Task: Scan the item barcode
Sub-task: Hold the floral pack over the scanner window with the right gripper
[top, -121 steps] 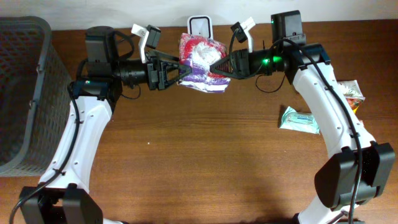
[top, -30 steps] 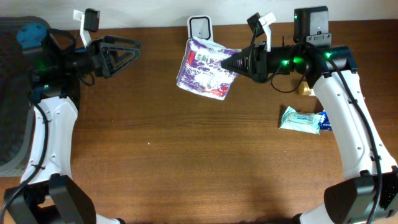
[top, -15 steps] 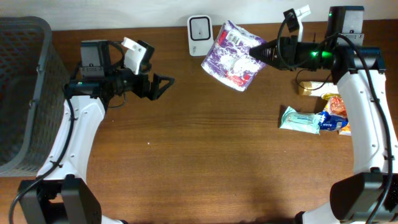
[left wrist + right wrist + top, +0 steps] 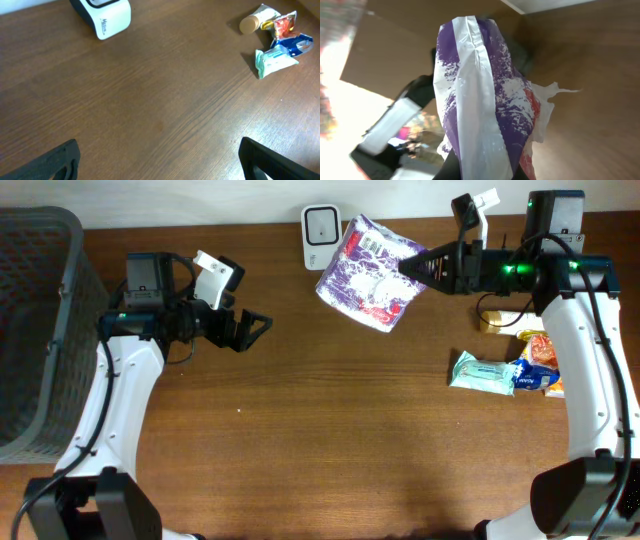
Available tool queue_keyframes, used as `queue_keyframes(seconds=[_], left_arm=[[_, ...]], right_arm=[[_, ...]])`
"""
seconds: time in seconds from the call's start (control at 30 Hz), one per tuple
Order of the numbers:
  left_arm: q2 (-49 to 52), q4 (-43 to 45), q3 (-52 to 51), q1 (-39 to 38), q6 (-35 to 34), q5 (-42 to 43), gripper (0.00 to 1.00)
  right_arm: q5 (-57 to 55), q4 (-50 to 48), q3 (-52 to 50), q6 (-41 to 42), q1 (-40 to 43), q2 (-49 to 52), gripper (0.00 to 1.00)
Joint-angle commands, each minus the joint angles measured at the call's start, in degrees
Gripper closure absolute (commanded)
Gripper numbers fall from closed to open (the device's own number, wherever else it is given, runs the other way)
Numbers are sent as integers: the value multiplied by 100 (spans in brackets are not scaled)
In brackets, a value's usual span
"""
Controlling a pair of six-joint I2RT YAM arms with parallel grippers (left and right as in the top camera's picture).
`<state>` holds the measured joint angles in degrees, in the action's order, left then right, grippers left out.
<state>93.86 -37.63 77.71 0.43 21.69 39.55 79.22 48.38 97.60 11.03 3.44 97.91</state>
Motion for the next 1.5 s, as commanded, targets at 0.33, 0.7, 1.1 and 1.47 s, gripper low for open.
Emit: queue_keyframes(seconds=[0.33,0.7,1.1,1.47], left_arm=[[-402,-361,11,28,116,-63,1],[-1821,-452,140,911,-214,-149,1],[-2127,-468,140,966,-214,-146,1],[-2131,-466,140,966,-212,-149,1]], right_arm=[[-138,2280,17,-1062,-4,-4,96],[-7886,-1296,131,-1196,-1845,-2,96],[-12596,-5744,129,-4089,-3379,2306,96],[-12428,-8376,131,-6634,-3543,4041,96]])
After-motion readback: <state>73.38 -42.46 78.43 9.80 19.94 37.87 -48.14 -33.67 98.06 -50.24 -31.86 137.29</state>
